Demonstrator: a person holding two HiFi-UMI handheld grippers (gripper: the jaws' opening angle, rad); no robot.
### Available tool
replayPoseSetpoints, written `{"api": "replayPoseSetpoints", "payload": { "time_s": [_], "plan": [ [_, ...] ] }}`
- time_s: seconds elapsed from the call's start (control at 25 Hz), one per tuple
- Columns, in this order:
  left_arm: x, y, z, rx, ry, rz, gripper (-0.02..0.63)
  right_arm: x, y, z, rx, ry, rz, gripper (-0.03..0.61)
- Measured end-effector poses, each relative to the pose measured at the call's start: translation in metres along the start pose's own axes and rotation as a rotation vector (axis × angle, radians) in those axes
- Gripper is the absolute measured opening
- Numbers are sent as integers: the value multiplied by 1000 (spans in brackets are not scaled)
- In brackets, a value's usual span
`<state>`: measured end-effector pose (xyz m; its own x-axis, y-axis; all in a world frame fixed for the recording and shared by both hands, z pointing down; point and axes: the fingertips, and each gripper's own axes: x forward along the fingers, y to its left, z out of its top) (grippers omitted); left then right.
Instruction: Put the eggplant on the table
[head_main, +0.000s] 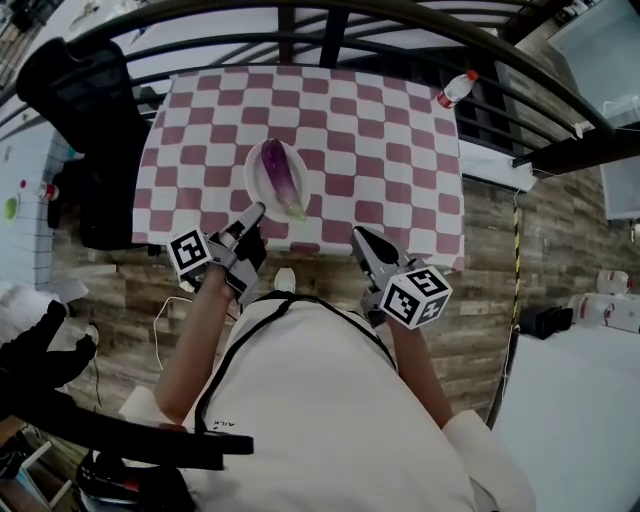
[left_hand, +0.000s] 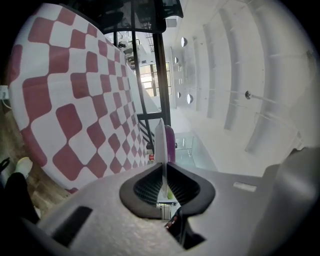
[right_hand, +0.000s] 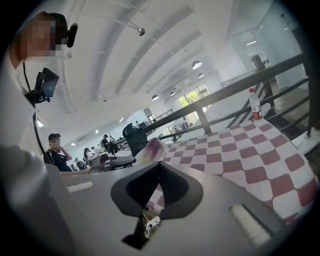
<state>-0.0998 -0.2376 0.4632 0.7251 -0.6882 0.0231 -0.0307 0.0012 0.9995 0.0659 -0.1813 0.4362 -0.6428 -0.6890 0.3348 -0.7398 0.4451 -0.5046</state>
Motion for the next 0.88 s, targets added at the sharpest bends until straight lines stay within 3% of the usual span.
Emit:
{"api": "replayPoseSetpoints", "payload": {
  "time_s": [0.36,0.88],
  "plan": [
    [24,15,38,-16,61,-2,32,40,-11,14,15,-4,-53,6],
    [40,34,73,-14,123,-9,34,88,-10,25,22,15,-58,6]
  ]
}}
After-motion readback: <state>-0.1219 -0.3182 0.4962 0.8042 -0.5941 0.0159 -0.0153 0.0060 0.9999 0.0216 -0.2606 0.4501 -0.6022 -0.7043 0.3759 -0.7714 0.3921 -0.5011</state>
